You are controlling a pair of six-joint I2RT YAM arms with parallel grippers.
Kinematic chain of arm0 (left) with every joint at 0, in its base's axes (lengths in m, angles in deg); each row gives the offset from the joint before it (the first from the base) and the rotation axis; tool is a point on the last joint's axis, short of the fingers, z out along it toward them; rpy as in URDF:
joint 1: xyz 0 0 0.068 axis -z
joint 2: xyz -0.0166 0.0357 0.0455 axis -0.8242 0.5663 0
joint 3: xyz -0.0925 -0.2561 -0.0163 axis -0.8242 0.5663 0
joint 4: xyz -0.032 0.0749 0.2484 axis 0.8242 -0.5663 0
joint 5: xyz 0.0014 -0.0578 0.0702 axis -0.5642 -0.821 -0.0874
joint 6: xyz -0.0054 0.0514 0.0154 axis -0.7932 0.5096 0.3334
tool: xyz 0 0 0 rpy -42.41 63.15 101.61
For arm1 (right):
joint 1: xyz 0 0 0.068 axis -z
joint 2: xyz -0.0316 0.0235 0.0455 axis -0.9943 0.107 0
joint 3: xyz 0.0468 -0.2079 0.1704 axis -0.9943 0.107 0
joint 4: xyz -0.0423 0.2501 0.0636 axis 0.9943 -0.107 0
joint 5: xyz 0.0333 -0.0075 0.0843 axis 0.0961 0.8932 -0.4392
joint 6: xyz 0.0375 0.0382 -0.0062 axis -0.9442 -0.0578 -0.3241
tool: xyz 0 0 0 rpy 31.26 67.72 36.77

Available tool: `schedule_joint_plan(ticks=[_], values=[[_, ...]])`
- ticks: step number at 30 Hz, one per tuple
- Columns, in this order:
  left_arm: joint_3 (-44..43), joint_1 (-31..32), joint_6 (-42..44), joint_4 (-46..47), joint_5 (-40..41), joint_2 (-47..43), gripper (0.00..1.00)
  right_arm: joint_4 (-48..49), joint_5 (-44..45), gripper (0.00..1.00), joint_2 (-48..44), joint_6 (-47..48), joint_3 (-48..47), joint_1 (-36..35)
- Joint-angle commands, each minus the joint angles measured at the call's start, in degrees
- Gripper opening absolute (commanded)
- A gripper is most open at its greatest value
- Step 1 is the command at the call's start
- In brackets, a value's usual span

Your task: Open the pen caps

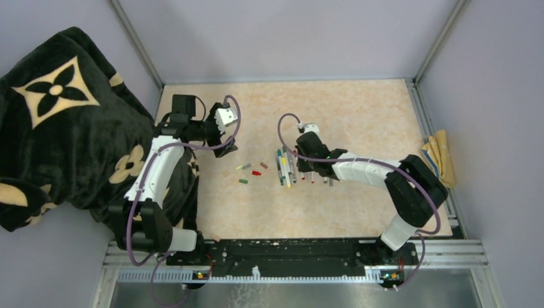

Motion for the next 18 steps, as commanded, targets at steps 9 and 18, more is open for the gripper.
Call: schedule_joint_plan(ticks=[9,18], values=[[4.37,4.51,23.56,-14.05,-14.34,-1.73,0.99,1.26,-48.03,0.00,-7.76,2.57,-5.75,4.79],[10.25,15.45,29.15,-11.30,-4.51,-5.56,0.99,7.77,-66.93,0.00,-1.58,-3.55,-8.61,4.13]])
